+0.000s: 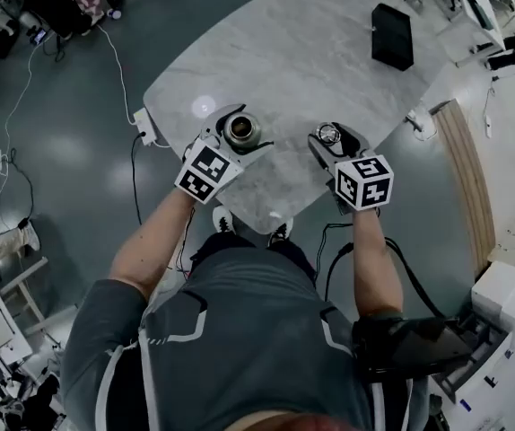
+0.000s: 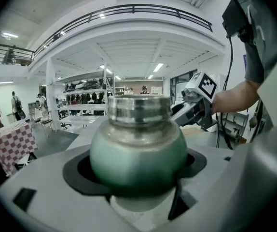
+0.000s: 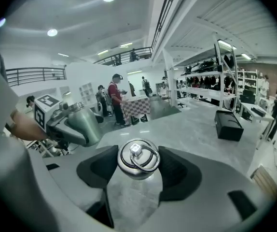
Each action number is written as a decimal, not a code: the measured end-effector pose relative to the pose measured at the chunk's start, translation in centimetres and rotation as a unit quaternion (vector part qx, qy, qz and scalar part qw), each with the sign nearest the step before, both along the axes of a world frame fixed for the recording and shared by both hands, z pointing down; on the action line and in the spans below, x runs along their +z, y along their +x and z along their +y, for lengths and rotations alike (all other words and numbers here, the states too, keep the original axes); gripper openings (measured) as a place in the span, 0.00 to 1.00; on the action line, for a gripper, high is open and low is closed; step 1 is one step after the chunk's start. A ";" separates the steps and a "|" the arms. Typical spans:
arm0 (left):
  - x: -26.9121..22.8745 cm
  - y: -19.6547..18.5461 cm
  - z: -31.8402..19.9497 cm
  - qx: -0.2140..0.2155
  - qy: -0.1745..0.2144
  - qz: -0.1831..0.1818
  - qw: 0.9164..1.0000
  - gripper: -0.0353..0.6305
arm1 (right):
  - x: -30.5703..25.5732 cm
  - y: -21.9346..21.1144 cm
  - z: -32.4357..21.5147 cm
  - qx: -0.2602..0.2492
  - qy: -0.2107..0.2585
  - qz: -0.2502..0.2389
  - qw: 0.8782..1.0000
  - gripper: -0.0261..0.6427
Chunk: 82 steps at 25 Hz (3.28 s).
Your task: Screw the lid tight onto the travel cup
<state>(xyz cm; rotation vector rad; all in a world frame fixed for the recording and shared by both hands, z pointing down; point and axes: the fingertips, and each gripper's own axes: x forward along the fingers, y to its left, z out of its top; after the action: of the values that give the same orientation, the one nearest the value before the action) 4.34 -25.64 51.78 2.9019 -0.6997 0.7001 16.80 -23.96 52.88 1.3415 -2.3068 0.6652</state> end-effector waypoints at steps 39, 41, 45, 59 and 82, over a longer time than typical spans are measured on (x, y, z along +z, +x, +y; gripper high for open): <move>-14.6 5.3 12.5 0.203 0.001 -0.022 0.979 0.65 | -26.6 -12.6 11.2 -0.374 0.126 -0.003 0.919 0.45; -14.0 5.1 12.9 0.208 0.006 -0.029 0.978 0.65 | -25.8 -13.2 11.4 -0.385 0.119 0.001 0.915 0.45; -14.3 4.9 13.6 0.220 0.007 -0.020 0.975 0.65 | -25.4 -13.7 12.2 -0.418 0.100 -0.003 0.903 0.45; -13.7 4.5 13.3 0.211 0.018 -0.056 0.976 0.65 | -24.5 -14.1 11.8 -0.396 0.083 -0.021 0.914 0.45; -14.0 4.3 15.3 0.276 -0.001 -0.080 0.958 0.65 | -25.2 -14.2 13.9 -0.500 0.128 0.022 0.856 0.45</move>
<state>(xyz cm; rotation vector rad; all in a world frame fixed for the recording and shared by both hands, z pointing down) 8.61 -10.38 37.74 3.0734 0.1303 0.9861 2.56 -10.05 27.66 0.0787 -2.6511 -0.0269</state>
